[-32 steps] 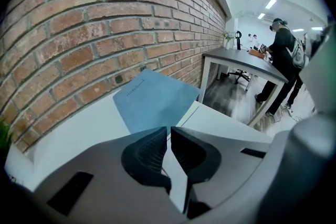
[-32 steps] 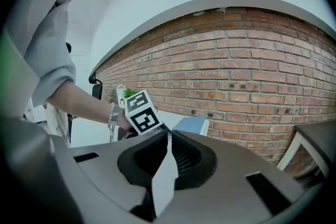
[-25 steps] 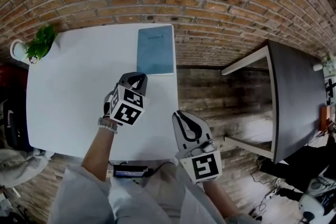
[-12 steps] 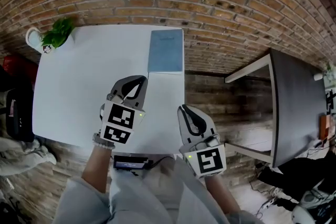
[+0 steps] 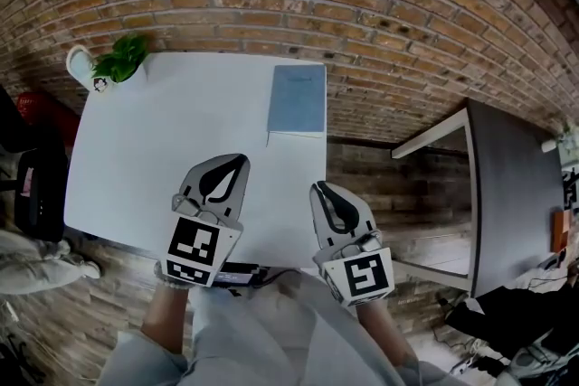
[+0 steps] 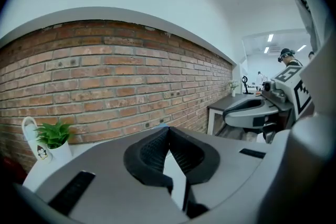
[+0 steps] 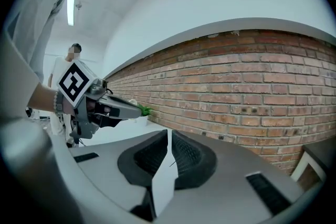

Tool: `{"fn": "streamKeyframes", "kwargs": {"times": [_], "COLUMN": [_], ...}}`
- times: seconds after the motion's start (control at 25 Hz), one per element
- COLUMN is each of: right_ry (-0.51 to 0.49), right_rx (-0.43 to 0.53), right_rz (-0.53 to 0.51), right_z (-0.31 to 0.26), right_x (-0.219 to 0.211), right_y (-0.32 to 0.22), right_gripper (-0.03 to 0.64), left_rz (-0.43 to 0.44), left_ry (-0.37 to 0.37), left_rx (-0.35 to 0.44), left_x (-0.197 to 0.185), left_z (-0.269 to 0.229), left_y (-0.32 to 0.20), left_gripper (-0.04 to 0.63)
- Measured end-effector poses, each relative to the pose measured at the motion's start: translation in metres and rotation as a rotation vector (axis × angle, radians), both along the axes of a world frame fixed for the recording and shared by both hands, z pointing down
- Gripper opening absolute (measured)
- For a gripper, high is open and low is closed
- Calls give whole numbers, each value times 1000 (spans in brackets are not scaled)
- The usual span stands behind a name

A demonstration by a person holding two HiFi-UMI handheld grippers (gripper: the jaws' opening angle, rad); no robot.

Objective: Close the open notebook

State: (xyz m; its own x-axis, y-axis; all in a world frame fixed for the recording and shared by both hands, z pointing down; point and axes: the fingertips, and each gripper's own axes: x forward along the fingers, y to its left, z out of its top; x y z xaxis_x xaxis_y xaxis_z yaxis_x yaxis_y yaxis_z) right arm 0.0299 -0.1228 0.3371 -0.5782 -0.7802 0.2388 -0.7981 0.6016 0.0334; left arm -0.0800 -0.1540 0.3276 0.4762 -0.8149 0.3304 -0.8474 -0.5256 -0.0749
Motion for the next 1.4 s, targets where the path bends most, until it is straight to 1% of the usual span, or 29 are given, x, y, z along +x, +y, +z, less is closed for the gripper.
{"fn": "streamKeyframes", "kwargs": {"times": [0.24, 0.44, 1.0, 1.4], "right_ry": [0, 5, 14, 17], "right_rx": [15, 23, 29, 32], "right_rz": [-11, -16, -25, -39], "right_z": [-9, -12, -12, -10], "right_x": [-6, -6, -7, -9], "right_y": [1, 1, 6, 10], "right_gripper": [54, 54, 54, 54], "left_rz": [10, -8, -4, 6], "left_ry": [23, 54, 50, 40], "left_rx": [2, -7, 5, -10], "left_x": [-5, -7, -1, 1], "left_z": [-5, -4, -5, -2], "left_y": [20, 26, 32, 36], "left_gripper": [18, 19, 18, 18]}}
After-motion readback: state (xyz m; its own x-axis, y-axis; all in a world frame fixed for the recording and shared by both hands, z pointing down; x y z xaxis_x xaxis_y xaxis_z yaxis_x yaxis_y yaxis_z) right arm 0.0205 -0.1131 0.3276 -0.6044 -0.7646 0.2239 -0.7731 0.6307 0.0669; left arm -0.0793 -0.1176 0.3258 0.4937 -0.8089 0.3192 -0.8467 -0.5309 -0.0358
